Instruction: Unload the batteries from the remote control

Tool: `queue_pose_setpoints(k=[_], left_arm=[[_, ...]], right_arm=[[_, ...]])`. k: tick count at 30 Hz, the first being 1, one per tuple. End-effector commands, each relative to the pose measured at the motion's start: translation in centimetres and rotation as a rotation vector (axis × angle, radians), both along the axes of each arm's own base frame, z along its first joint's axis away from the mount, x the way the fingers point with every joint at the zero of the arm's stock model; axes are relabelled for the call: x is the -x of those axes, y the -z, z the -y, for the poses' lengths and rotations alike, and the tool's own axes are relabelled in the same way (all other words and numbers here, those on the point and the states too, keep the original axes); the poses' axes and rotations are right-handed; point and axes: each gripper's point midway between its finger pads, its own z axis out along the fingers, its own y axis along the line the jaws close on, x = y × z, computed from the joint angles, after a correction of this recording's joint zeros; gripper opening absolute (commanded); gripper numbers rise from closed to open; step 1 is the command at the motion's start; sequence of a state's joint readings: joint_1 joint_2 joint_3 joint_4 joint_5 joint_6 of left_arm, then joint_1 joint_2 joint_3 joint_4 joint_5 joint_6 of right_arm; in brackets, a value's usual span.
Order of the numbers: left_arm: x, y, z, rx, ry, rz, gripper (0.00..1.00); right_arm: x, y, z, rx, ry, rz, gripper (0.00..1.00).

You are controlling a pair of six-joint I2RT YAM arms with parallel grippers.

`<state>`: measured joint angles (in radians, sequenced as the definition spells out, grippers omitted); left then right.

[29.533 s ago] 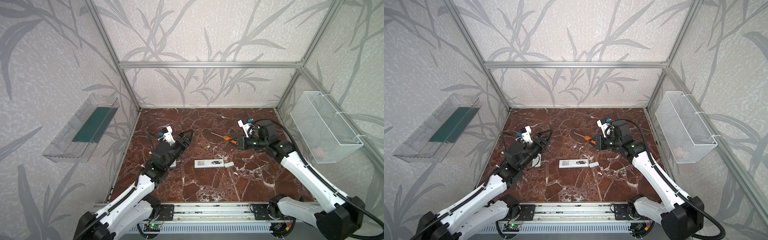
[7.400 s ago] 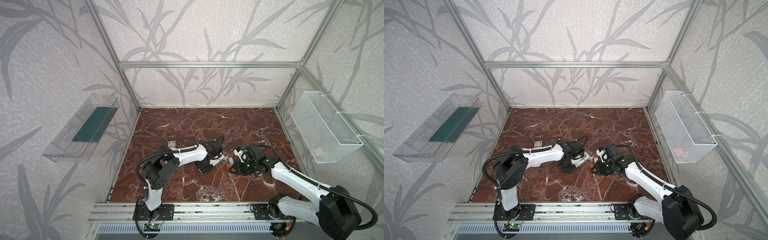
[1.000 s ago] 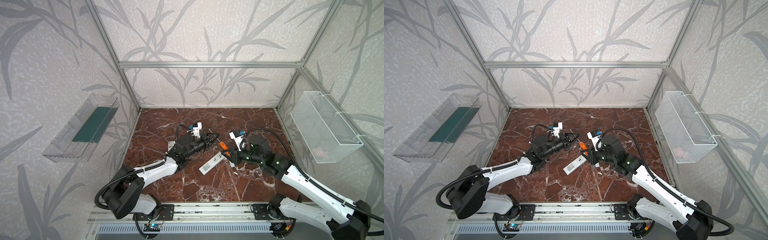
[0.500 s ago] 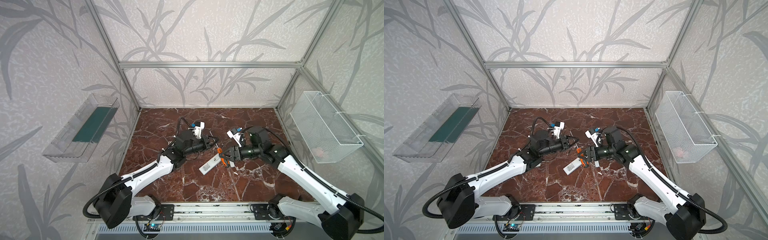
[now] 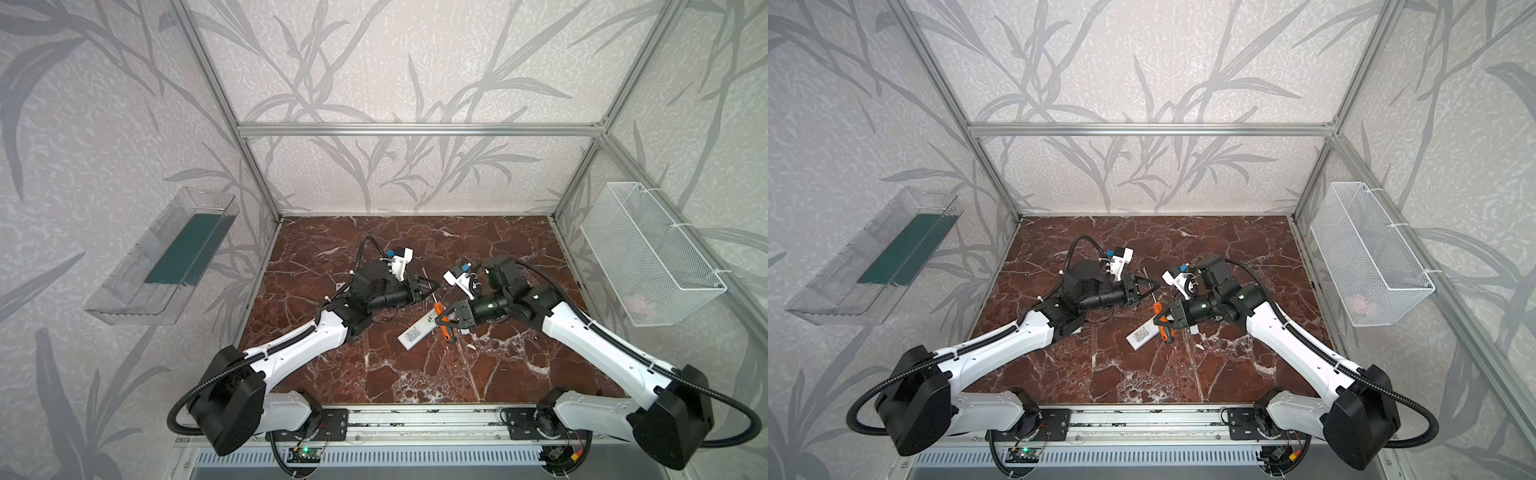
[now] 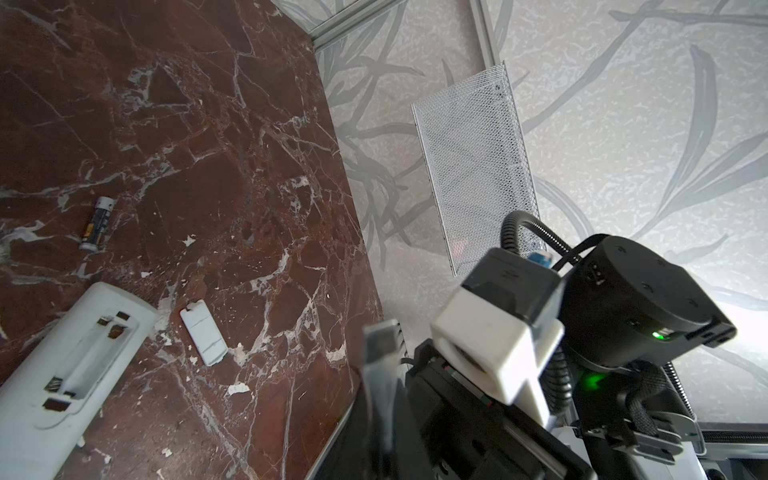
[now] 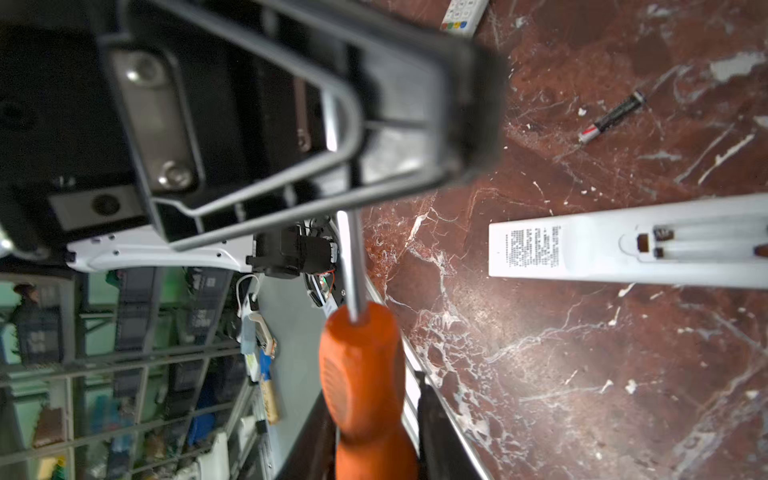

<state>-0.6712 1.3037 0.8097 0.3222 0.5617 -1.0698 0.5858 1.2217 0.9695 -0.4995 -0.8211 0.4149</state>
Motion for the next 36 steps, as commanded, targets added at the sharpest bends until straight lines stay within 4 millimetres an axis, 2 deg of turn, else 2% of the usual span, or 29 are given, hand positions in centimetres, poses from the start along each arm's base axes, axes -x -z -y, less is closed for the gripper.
queue_pose_setpoints(k=[1, 3, 6, 7, 11, 13, 16, 17, 20, 25, 31, 36], left_arm=[[-0.5, -2.3, -0.3, 0.020, -0.008, 0.064, 0.00], [-0.5, -2.3, -0.4, 0.011, -0.009, 0.066, 0.00], [-0.7, -2.0, -0.6, -0.001, -0.016, 0.061, 0.02], [-0.8, -2.0, -0.7, -0.002, -0.017, 0.060, 0.08], [-1.1, -1.6, -1.4, -0.026, -0.032, 0.053, 0.55], [-1.2, -1.3, -2.1, -0.051, -0.045, 0.054, 0.67], [-1.2, -0.5, -4.1, -0.134, -0.089, 0.055, 0.79], [-1.2, -0.3, -5.1, -0.160, -0.108, 0.054, 0.81], [-0.9, 0.9, -7.9, -0.241, -0.152, 0.026, 0.84], [0.0, 3.6, -12.9, -0.398, -0.229, -0.027, 0.87], [0.5, 6.3, -17.8, -0.452, -0.329, -0.117, 0.88], [0.8, 8.3, -20.3, -0.505, -0.383, -0.186, 0.88]], right_arm=[[0.6, -0.2, 0.0, 0.008, -0.014, -0.011, 0.10], [0.4, -0.1, 0.3, 0.024, 0.004, -0.002, 0.03], [-0.1, 0.3, 0.8, 0.045, 0.044, 0.004, 0.00], [-0.3, 0.5, 1.0, 0.052, 0.061, 0.001, 0.00], [-1.7, 1.7, 2.7, 0.096, 0.154, -0.023, 0.00], [-2.9, 2.7, 4.6, 0.170, 0.238, -0.029, 0.00], [-4.9, 5.6, 9.5, 0.405, 0.397, -0.009, 0.00], [-5.4, 6.6, 11.2, 0.480, 0.437, -0.012, 0.00], [-6.6, 8.8, 14.7, 0.598, 0.501, -0.057, 0.00], [-8.1, 11.7, 18.2, 0.676, 0.548, -0.148, 0.00], [-9.6, 14.2, 19.6, 0.770, 0.546, -0.190, 0.00], [-10.2, 16.0, 20.2, 0.833, 0.518, -0.240, 0.00]])
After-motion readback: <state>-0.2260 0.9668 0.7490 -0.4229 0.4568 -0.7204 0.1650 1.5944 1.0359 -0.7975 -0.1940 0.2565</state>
